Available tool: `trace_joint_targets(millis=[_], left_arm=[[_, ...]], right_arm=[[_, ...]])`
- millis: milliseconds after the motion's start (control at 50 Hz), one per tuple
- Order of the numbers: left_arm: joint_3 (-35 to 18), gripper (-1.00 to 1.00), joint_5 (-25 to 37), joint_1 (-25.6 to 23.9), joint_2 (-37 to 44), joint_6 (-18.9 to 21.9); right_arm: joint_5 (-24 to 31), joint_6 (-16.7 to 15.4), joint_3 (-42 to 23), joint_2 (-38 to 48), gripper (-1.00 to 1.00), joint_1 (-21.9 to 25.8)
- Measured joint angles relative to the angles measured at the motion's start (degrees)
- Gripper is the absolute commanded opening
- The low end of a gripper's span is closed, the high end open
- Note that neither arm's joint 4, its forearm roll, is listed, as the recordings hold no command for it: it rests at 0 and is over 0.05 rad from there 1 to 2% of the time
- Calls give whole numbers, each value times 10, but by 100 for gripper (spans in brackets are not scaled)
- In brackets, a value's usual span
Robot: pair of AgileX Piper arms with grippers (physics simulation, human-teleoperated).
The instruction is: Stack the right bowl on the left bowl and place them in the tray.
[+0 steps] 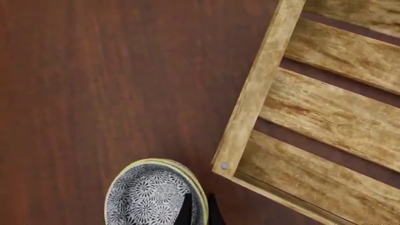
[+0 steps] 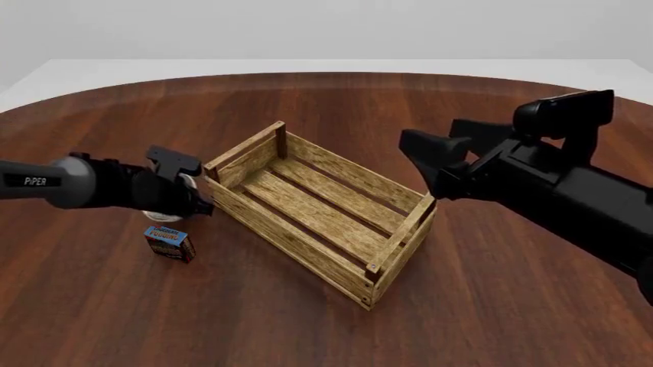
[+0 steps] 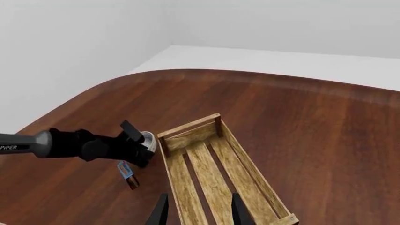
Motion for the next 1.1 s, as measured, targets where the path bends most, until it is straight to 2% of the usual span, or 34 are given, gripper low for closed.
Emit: trace_joint_targets(millis=[600, 1100], left_arm=[[-5, -100, 28, 35, -27, 39], [-12, -100, 68, 40, -89, 54]], right_arm=[[0, -1, 1, 0, 100, 0], [3, -2, 1, -4, 100, 1]])
